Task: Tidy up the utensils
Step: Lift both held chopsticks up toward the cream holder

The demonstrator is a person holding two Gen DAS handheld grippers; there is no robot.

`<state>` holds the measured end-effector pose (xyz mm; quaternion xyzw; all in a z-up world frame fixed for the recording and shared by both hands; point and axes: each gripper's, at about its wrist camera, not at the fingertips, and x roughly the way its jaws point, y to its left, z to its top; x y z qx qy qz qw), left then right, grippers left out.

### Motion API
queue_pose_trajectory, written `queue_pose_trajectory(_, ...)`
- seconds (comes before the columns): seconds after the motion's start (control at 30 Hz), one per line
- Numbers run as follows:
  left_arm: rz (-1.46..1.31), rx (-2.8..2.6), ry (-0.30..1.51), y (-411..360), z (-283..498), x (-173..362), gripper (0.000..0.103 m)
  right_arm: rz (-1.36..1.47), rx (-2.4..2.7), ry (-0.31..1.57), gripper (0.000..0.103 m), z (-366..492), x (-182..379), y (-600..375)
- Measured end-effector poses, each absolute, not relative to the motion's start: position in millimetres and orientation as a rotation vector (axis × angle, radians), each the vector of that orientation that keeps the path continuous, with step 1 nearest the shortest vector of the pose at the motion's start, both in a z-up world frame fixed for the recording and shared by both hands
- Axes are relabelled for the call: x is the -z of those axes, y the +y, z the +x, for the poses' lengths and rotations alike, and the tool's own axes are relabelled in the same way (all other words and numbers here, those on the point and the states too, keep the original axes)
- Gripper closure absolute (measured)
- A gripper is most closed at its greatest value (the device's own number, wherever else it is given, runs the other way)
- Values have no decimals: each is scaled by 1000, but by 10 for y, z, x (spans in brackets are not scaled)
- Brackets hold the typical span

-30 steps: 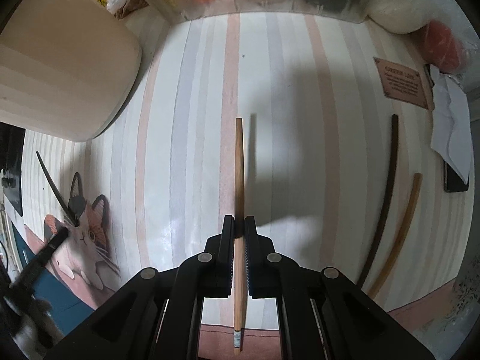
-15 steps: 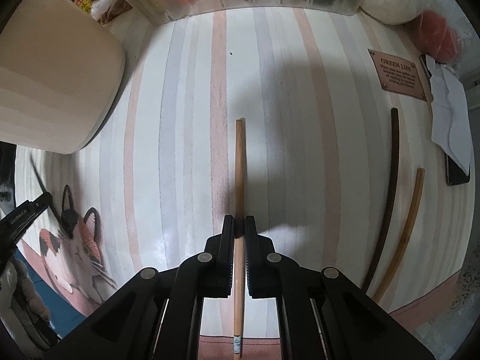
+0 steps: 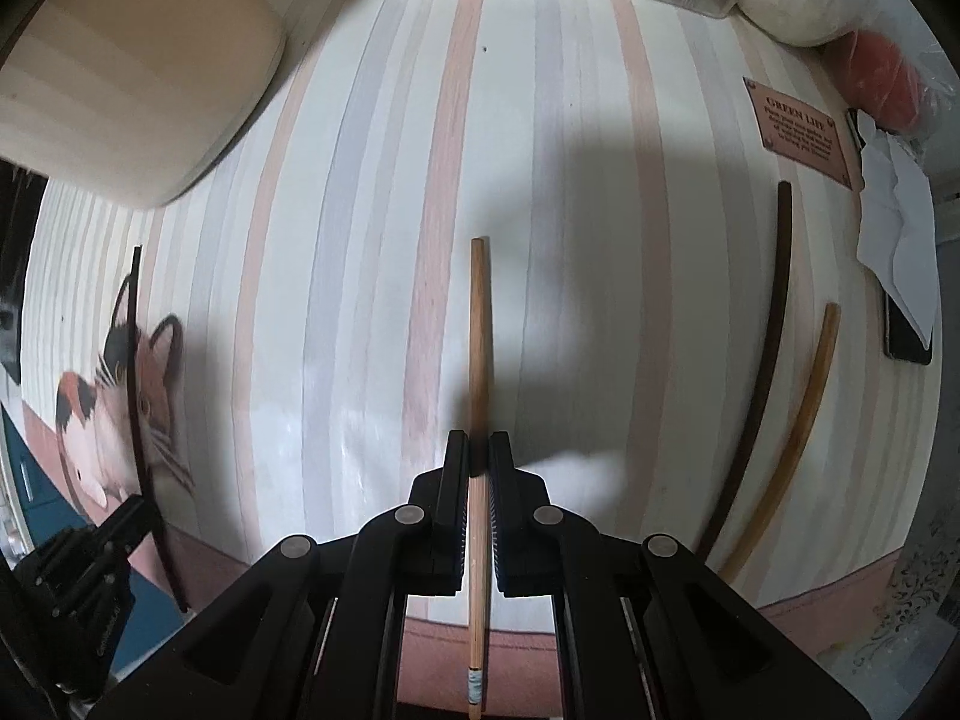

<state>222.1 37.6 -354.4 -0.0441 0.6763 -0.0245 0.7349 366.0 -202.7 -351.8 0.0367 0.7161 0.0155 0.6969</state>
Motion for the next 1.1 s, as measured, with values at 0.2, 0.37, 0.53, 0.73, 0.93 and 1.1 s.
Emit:
queue_pose_trajectory(0.2, -238, 52, 1493, 758, 2680, 3648, 95, 88, -33, 1603, 96, 3720, 3498, -2130)
queue_pose_trajectory(0.37, -284, 21, 1486, 985, 3144, 3657, 94, 97, -24, 1607, 96, 3834, 3541, -2031)
queue_pose_trajectory(0.53, -155, 11, 1482, 767, 3456, 3453, 94, 110, -15, 1611, 96, 3951, 3514, -1999)
queue_pose_trajectory(0.73, -18, 0, 1452, 338, 3575, 3483, 97, 91, -5, 1604, 96, 3934, 3549, -1928)
queue_pose_trajectory(0.93, 8, 11, 1418, -40, 3600, 3463, 100, 55, 9, 1580, 97, 3865, 3543, -1762)
queue_pose_trajectory(1.1, -24, 36, 1332, 84, 3332, 3025, 100, 86, -24, 1515, 97, 3800, 3370, -1766)
